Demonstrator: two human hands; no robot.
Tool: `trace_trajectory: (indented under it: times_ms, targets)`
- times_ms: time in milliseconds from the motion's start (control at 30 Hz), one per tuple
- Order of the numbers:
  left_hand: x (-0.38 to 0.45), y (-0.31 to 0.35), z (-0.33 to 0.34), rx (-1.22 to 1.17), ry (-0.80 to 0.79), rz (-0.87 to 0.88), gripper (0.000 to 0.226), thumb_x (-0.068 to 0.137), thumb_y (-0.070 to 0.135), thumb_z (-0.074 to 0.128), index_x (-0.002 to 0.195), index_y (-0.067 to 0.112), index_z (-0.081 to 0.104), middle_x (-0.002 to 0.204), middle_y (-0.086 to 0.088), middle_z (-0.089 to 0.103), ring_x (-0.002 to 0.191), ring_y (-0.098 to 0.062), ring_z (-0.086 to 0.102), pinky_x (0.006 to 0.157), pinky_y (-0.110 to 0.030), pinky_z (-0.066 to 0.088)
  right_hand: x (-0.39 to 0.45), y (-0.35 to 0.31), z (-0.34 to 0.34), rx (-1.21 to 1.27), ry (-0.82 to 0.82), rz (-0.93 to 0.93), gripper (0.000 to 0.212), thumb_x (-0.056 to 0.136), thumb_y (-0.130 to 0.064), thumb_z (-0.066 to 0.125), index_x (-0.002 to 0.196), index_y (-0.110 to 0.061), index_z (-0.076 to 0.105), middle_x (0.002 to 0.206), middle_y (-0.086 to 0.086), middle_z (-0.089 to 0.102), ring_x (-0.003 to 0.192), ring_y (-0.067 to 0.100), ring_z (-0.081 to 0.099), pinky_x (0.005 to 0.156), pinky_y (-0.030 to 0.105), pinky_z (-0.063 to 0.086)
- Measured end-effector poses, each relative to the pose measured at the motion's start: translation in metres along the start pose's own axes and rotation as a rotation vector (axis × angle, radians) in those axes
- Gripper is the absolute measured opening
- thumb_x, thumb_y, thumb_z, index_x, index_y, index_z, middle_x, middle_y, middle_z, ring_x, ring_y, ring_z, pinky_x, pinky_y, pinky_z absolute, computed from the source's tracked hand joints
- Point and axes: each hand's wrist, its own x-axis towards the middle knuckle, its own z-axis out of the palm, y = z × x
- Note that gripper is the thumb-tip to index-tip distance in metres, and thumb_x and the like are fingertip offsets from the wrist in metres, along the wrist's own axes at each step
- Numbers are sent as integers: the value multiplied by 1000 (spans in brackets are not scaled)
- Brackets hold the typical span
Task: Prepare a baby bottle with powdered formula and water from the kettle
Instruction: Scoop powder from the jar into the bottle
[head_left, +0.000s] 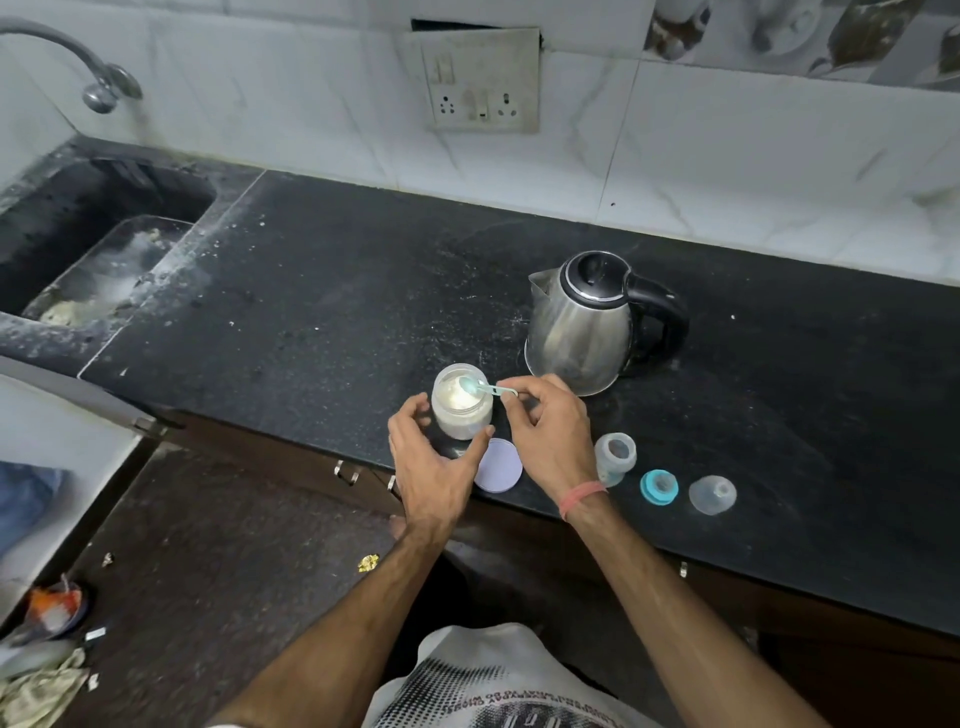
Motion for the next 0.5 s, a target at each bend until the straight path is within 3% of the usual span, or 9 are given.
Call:
trace_trajectory:
  times_ms: [67,200,367,500]
  targets:
    - [5,1,1,-19,-33,-4,108,74,61,105,161,33,47,147,20,53,139,-11,61,112,-49,59,2,-1,2,-41,-8,-13,12,104,-19,75,107,-27,83,95,-16,65,75,0,63,75,24,54]
    - [14,5,5,-22,-72,-1,112,75,63,101,168,31,46,159,20,53,154,-10,52,123,-49,52,9,-5,8,-154,-27,-72,12,99,-25,76,106,-35,76,94,-14,70,72,7,66,77,39,59]
    - [20,9,8,-74,-57,28,82,82,53,100,152,37,60,147,21,62,142,-10,64,114,-50,59,20,-17,12,-354,-86,-189,8,98,-26,77,104,-32,78,97,-11,76,86,16,71,79,41,58]
    - [21,10,7,-75,-60,18,81,80,52,103,149,39,61,144,22,62,137,-9,67,110,-49,61,29,-22,21,-426,-120,-229,8,97,-25,77,102,-27,83,101,-7,77,90,24,74,78,44,59]
